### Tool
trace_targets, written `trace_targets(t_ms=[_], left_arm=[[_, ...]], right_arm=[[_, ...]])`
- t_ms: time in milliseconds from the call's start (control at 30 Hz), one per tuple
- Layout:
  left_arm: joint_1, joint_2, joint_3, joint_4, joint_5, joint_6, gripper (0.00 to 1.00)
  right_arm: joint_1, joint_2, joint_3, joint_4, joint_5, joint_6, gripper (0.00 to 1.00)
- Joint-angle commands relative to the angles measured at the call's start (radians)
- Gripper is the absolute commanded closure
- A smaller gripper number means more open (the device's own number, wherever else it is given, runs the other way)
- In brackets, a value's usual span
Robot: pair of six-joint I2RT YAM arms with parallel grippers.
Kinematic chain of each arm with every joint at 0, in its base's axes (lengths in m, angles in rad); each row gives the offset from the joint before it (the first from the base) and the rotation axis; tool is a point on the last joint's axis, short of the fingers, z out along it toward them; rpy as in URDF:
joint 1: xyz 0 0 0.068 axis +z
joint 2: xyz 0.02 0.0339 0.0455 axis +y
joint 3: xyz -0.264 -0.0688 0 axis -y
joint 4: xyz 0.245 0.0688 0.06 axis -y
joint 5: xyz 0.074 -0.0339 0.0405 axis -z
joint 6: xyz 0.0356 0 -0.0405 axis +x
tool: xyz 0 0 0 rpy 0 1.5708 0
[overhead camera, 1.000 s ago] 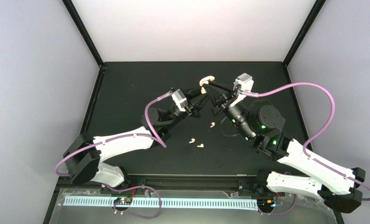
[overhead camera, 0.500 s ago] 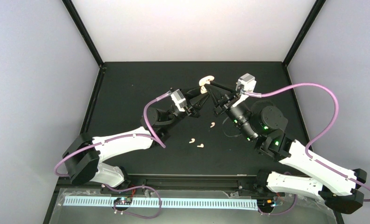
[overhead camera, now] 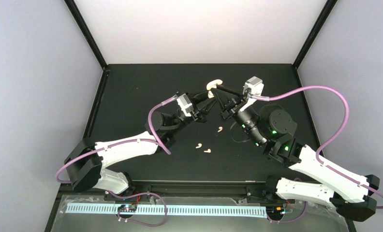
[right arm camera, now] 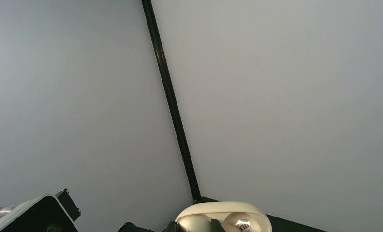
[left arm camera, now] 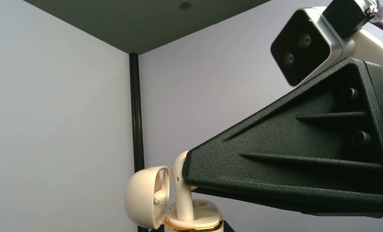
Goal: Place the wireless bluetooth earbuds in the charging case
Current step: Place the earbud in the charging case.
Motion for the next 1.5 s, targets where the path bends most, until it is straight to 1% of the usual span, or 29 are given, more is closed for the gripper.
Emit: trace_targets(t_ms=[0, 367, 600, 733, 1467], left_arm=[[-0.008, -0.032, 0.018, 0.042, 0.019, 0.024, 0.99], [-0.008, -0.035, 0.027, 0.063, -0.006, -0.001, 0.98], [-0.008, -0.031, 0.025, 0.067, -0.021, -0.005, 0.98], [-0.008, -0.03, 0.023, 0.067, -0.025, -0.006, 0.99], [-0.008, -0.005, 0.028, 0.067, -0.033, -0.017, 0.98]], right_arm=[[0.005, 0.001, 0.015, -0.014, -0.005, 0.009, 0.9], [0.005, -0.008, 0.003, -0.029, -0.012, 0.016, 0.89], [0.006, -0.012, -0.002, -0.036, -0.019, 0.021, 0.8], [0.006, -0.013, -0.001, -0.034, -0.017, 0.019, 0.79], [0.005, -0.018, 0.011, -0.037, -0.043, 0.011, 0.78]])
